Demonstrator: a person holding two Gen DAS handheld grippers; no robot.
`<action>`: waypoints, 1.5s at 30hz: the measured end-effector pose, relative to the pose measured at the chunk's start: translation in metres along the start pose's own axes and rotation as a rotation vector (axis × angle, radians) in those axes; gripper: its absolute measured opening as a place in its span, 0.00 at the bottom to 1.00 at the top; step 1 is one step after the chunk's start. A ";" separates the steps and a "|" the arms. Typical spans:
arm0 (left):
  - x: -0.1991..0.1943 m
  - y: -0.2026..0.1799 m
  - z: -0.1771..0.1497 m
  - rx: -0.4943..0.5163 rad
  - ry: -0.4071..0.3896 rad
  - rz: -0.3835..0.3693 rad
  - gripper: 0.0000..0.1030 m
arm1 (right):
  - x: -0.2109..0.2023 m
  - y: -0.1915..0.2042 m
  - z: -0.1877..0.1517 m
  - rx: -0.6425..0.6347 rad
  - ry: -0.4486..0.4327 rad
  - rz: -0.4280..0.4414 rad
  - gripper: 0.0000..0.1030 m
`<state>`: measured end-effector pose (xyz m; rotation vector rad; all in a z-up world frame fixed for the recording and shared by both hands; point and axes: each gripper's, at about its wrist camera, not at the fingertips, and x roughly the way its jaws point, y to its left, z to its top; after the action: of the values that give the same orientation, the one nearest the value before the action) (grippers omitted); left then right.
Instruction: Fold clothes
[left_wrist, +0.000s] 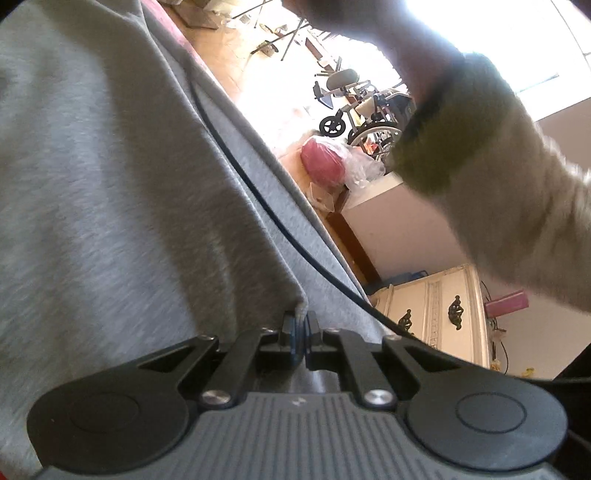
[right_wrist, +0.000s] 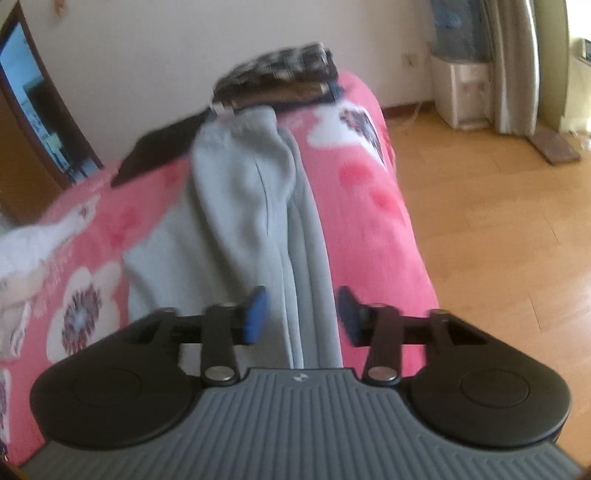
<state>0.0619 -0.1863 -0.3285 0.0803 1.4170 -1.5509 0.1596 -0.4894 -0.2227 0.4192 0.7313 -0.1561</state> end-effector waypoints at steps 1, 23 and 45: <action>0.002 0.001 0.000 -0.006 0.005 -0.001 0.05 | 0.008 0.000 0.011 -0.001 -0.002 0.003 0.47; 0.007 0.005 -0.009 -0.043 0.015 -0.049 0.05 | 0.106 0.007 0.070 0.022 -0.047 0.061 0.05; -0.017 -0.012 -0.020 -0.009 -0.043 -0.007 0.05 | -0.025 -0.014 -0.052 0.133 0.252 0.118 0.34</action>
<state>0.0513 -0.1624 -0.3155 0.0366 1.3914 -1.5434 0.1058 -0.4799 -0.2445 0.6152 0.9443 -0.0403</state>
